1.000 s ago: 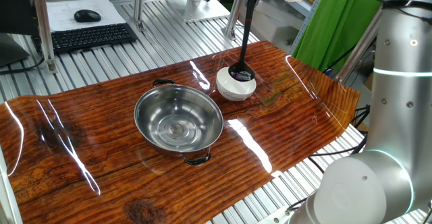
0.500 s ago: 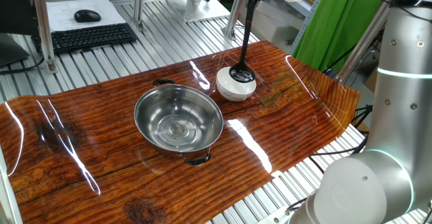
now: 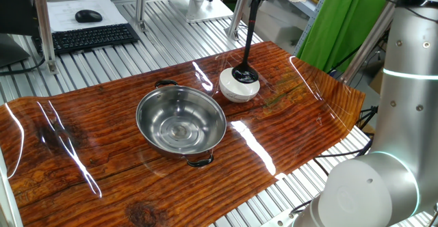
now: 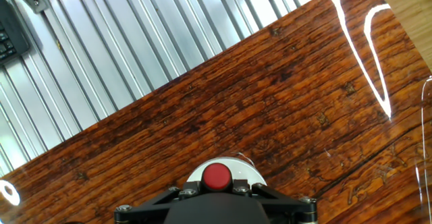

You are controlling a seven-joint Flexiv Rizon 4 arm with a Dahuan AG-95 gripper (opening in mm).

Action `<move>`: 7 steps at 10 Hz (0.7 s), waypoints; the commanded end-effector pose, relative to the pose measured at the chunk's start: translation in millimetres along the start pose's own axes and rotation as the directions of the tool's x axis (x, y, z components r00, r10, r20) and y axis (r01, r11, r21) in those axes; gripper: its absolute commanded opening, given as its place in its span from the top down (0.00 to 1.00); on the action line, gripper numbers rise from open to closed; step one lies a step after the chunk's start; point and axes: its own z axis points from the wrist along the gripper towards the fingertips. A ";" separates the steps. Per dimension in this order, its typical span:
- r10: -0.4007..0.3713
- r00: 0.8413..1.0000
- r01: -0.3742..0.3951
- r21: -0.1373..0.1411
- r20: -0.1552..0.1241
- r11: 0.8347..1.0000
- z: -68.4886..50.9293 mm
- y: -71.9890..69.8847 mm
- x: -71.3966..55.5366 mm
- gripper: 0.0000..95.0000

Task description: Scoop water with a large spoon from one bowl to another

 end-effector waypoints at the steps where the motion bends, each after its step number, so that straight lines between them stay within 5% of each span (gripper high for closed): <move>1: 0.017 1.000 -0.017 -0.010 -0.009 1.000 -2.2 -0.4 -3.1 1.00; 6: -0.009 1.000 0.009 -0.009 -0.002 1.000 -10.0 -5.6 -14.7 1.00; 7: -0.033 0.999 0.033 0.008 0.013 0.999 -10.1 -5.6 -14.7 1.00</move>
